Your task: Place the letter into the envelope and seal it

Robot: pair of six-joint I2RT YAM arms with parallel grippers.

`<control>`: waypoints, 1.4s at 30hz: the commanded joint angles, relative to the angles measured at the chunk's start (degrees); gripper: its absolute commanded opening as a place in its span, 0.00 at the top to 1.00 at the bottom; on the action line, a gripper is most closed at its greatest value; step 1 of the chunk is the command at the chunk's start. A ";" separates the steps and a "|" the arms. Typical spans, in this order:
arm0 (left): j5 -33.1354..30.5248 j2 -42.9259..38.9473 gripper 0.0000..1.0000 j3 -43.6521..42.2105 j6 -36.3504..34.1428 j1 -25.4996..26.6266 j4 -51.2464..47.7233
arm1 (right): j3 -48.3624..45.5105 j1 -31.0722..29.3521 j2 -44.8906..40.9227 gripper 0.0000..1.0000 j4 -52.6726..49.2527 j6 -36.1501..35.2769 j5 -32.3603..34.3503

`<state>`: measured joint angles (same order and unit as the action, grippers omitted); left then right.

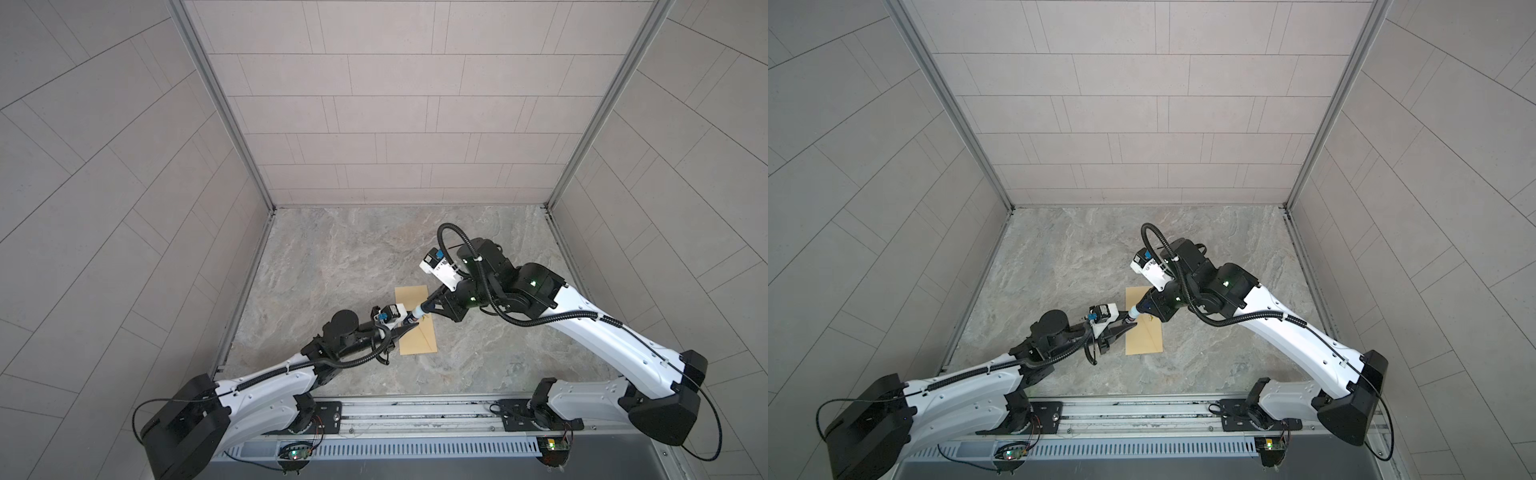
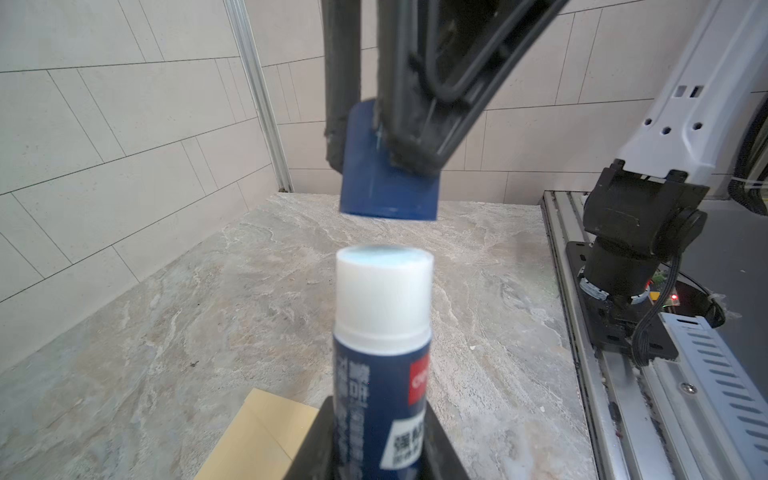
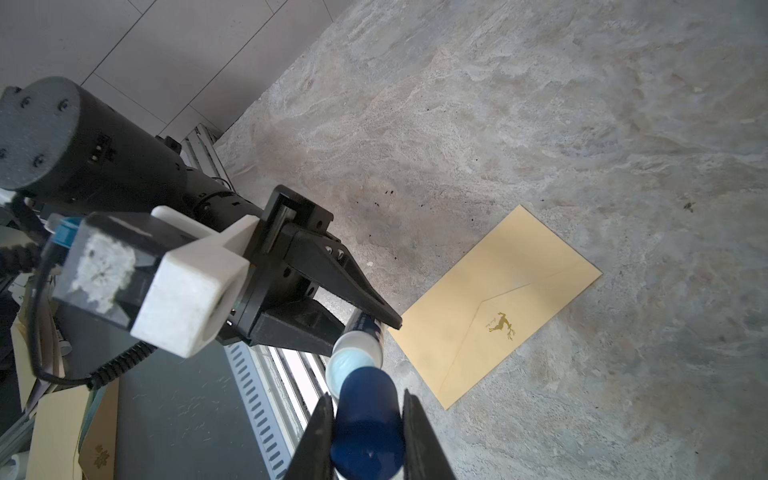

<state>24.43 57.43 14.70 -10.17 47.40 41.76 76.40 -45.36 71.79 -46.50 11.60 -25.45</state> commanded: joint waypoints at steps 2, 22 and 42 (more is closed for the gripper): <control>1.11 -0.63 1.00 0.07 -0.49 0.26 3.05 | -0.64 -0.51 0.30 0.89 1.13 -0.06 -0.20; 0.99 -0.39 1.00 0.20 -0.47 0.37 3.01 | -0.64 -1.13 1.00 0.90 1.68 -0.12 -0.30; 0.97 -0.43 1.00 0.11 -0.42 0.39 3.15 | -0.73 -1.57 2.08 0.91 1.72 -0.34 0.04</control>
<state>24.43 57.43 14.70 -10.17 47.42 41.69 76.36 -46.24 73.41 -44.58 11.60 -25.47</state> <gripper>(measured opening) 0.278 0.221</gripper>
